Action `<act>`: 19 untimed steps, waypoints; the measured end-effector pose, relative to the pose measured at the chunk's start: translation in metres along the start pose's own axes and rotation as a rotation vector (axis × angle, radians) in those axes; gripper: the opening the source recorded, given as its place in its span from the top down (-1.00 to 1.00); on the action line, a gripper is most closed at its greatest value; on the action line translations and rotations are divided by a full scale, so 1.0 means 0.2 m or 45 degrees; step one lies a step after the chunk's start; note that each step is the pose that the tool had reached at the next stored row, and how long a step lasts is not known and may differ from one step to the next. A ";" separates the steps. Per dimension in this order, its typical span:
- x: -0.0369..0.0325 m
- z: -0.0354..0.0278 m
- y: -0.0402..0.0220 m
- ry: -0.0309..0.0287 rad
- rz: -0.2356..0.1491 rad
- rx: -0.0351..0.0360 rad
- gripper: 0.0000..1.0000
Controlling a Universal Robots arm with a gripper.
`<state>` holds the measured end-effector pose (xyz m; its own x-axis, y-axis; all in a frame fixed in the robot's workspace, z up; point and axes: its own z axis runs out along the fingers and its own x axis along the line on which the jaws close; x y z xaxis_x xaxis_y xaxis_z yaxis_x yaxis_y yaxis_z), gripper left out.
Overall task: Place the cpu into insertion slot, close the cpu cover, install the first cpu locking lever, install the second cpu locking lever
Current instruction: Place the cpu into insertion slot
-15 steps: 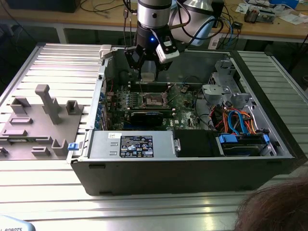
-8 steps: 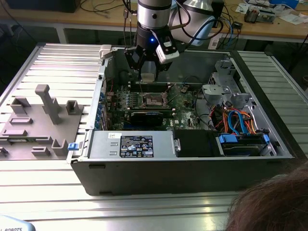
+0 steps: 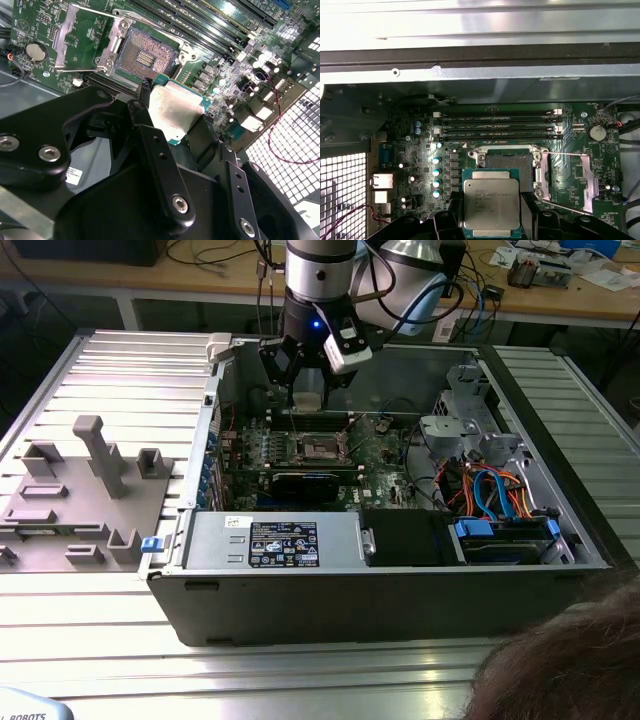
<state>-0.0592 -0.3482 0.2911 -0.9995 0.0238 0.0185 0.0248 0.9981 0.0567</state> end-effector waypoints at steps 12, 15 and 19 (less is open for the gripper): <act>0.000 0.013 -0.001 0.0000 0.000 0.0000 -0.08; 0.000 0.015 -0.001 0.0000 0.000 0.0000 -0.08; 0.000 0.019 -0.001 0.0000 0.000 0.0000 -0.08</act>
<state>-0.0592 -0.3482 0.2873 -0.9995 0.0238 0.0186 0.0248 0.9981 0.0567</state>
